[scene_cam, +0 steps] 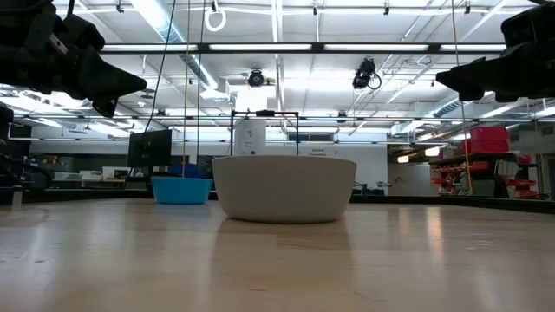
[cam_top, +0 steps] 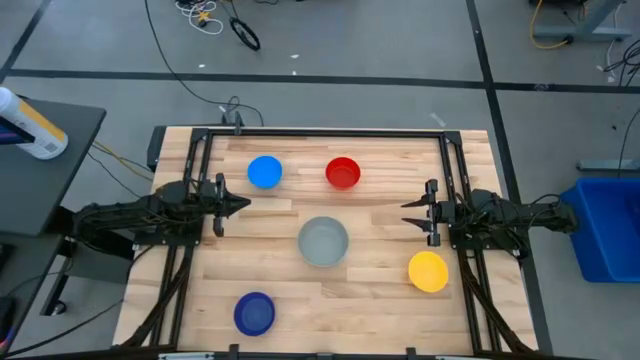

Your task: Nest bowls inside each other

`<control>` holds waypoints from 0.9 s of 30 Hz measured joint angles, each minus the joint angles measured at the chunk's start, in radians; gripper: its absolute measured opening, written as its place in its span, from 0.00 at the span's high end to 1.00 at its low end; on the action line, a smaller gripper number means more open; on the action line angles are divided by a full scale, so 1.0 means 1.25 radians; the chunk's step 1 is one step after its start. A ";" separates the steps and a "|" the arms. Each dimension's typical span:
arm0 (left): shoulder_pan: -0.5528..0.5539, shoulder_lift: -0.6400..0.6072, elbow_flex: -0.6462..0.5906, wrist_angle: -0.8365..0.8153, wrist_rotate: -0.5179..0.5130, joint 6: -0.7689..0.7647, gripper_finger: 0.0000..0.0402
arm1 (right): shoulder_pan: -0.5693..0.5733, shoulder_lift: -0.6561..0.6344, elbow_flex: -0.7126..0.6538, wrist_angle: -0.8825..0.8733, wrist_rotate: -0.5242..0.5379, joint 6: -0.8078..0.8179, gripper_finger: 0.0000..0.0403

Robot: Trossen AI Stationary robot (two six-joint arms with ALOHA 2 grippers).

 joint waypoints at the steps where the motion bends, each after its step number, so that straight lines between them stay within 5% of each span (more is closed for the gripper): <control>1: 0.000 0.000 0.000 0.000 0.000 0.000 0.96 | 0.000 0.000 0.000 0.000 0.000 0.000 0.60; 27: 0.000 0.000 0.000 0.011 -0.001 0.000 0.96 | 0.000 0.000 0.000 0.000 0.000 0.000 0.70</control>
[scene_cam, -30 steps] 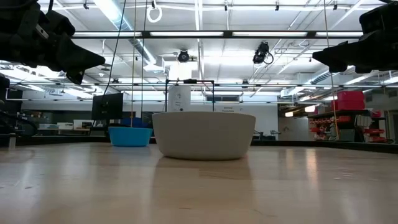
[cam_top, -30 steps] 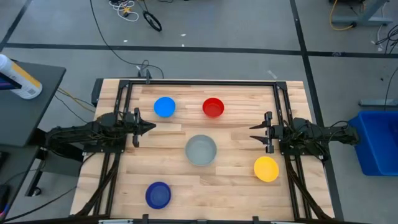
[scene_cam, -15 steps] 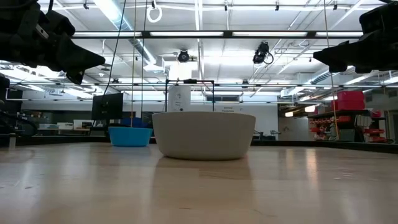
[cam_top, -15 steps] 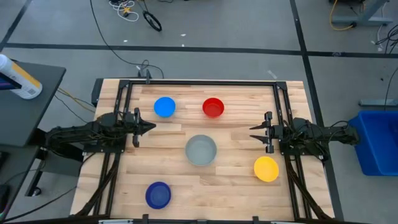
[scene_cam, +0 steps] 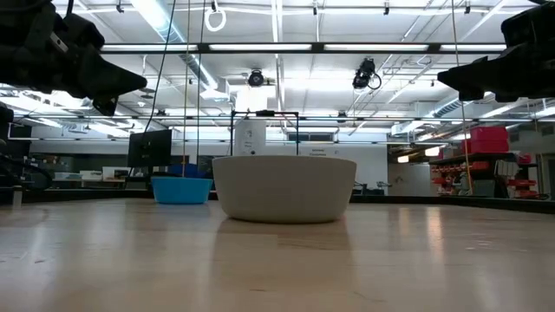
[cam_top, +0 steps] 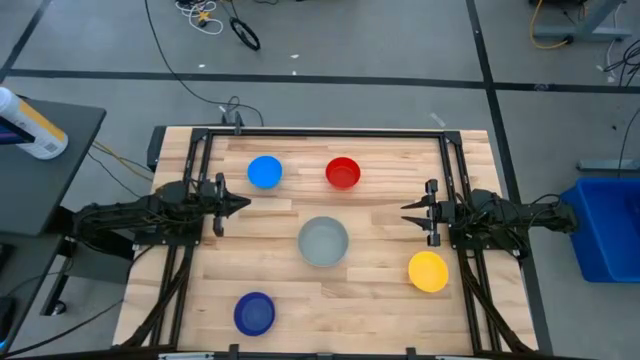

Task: Nest bowls inside each other
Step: Stack the light blue bowl on the gray bowl

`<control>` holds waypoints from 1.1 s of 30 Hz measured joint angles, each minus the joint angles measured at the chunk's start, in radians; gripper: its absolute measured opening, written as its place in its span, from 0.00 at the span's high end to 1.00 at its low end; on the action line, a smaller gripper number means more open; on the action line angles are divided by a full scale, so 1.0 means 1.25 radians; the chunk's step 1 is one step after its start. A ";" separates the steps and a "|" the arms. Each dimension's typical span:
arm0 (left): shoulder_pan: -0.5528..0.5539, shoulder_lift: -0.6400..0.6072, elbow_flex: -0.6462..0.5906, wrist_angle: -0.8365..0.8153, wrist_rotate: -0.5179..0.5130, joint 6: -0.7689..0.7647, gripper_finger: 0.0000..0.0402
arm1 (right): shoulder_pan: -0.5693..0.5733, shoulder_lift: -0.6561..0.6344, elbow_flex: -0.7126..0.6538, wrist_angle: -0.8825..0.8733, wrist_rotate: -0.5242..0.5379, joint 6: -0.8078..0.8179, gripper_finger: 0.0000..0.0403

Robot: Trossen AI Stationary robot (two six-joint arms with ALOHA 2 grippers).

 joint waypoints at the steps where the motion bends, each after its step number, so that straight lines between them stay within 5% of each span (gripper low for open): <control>1: 0.000 0.000 0.000 0.003 -0.004 0.000 0.96 | 0.000 0.000 0.000 0.000 0.000 0.000 0.70; 16: 0.000 0.000 0.000 0.005 -0.023 0.000 0.96 | 0.000 0.000 0.000 0.001 0.000 0.002 0.74; 33: 0.000 0.000 0.000 0.025 -0.109 0.033 0.96 | 0.000 0.000 0.000 0.013 0.035 0.237 0.75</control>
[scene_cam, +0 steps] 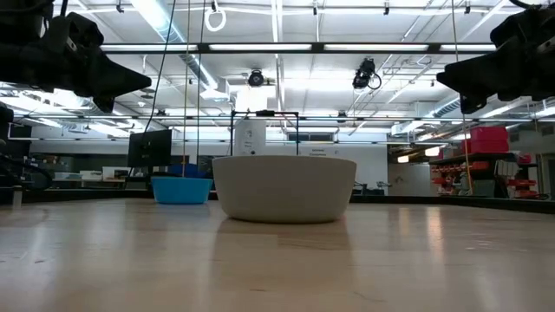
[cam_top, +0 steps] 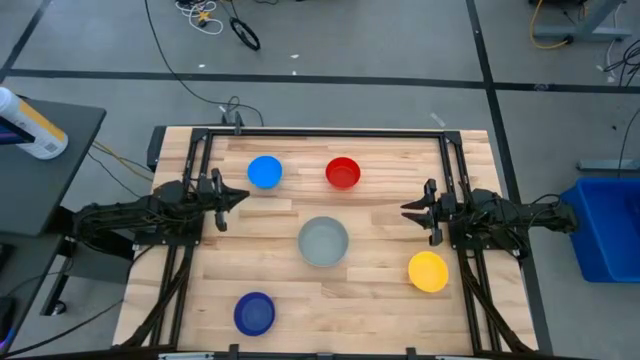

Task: Nest bowls inside each other
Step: Stack the light blue bowl on the gray bowl

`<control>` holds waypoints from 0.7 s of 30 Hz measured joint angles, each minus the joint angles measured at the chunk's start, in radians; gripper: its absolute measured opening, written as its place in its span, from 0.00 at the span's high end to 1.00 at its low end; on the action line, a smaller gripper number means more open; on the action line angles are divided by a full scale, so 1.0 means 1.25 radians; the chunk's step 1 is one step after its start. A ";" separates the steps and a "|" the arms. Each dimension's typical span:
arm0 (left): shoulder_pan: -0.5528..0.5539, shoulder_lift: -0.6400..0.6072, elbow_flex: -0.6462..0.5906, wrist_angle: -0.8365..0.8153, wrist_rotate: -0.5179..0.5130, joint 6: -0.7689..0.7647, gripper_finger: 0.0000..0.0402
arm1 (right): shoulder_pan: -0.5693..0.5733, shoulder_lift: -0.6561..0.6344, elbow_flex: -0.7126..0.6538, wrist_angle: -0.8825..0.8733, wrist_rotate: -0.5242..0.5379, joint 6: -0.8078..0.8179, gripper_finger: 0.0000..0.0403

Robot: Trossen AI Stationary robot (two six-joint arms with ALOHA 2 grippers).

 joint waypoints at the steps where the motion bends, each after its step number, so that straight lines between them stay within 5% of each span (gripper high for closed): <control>1: 0.000 0.000 0.000 0.000 -0.009 -0.007 0.96 | 0.000 0.000 0.000 0.000 0.011 0.009 0.75; 13: 0.000 0.000 0.000 0.001 -0.014 -0.003 0.96 | 0.000 0.000 0.000 -0.001 0.032 0.014 0.74; 21: 0.000 0.000 0.000 0.003 -0.014 0.030 0.96 | 0.000 0.029 0.000 0.016 0.160 0.065 0.76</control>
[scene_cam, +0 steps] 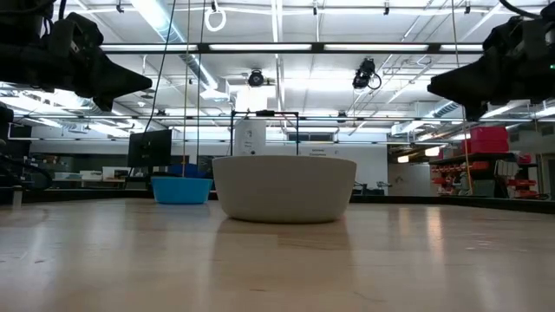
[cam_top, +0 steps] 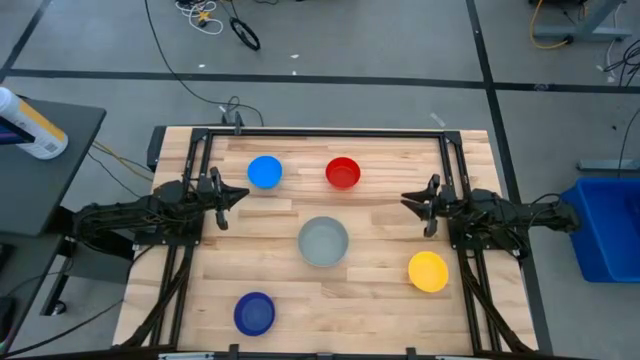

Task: Nest bowls inside each other
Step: Stack the light blue bowl on the gray bowl

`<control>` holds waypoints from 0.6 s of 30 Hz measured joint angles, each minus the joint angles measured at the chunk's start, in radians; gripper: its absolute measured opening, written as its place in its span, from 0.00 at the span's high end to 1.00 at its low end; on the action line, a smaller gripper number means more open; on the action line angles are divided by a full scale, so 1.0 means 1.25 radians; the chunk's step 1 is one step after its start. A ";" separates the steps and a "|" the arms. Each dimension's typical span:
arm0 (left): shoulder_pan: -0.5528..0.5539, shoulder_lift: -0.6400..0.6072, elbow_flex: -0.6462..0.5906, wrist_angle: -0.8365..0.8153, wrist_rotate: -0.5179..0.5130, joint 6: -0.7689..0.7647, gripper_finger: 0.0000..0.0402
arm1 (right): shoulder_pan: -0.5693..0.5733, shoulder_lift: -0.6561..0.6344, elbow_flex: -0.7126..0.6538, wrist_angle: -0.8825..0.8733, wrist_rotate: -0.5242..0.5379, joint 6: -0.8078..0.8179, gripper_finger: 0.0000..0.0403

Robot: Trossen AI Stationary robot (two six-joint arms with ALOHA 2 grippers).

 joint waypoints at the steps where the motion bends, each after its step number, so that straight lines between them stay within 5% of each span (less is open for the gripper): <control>1: 0.000 0.000 0.000 0.000 0.000 0.003 0.96 | 0.000 0.009 0.000 0.000 0.004 0.000 0.77; 9: 0.000 0.000 0.000 0.005 0.000 0.008 0.96 | 0.000 0.095 0.000 0.009 0.002 0.000 0.98; 18: 0.000 0.000 0.000 0.003 0.000 0.024 0.96 | 0.000 0.207 0.000 0.133 0.037 0.032 0.99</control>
